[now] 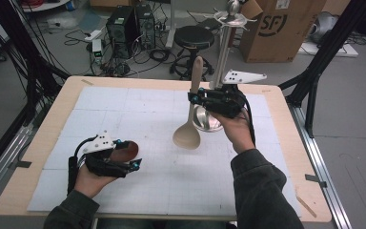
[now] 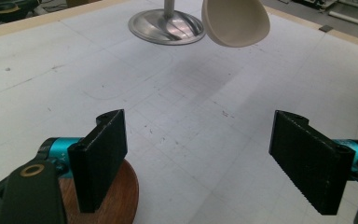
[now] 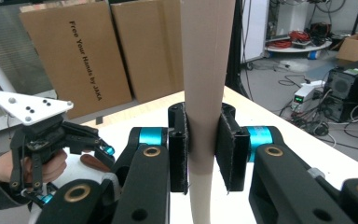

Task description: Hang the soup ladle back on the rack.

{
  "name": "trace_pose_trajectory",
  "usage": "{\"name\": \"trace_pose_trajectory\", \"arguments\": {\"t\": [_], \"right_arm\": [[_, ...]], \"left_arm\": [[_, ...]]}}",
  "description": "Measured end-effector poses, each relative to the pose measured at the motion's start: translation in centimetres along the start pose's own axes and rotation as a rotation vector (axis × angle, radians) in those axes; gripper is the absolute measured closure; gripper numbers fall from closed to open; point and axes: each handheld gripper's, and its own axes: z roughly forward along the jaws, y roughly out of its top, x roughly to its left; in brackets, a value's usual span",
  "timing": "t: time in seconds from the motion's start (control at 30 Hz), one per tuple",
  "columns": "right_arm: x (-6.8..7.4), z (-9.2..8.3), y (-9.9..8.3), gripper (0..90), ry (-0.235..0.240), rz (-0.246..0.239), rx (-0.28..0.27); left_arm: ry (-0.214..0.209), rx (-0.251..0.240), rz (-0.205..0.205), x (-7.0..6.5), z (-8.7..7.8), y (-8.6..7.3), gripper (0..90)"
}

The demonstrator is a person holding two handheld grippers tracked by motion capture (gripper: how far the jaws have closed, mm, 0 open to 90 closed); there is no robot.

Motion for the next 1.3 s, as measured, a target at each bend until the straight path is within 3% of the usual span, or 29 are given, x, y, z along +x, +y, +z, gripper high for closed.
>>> {"name": "trace_pose_trajectory", "arguments": {"t": [0.27, 0.8, 1.3], "right_arm": [[-0.9, 0.0, 1.2, 76.6, -0.039, -0.008, 0.016], [-2.7, -1.4, 4.9, 76.6, -0.102, 0.014, -0.014], [-4.3, -1.6, 5.1, 76.6, -0.155, 0.049, -0.002]], "left_arm": [[0.005, -0.001, -0.002, -0.1, 0.0, 0.0, 19.7], [0.003, -0.004, 0.002, 0.0, -0.2, 0.0, 19.6], [0.0, -0.01, -0.002, 0.0, -0.2, 0.0, 19.4]]}}
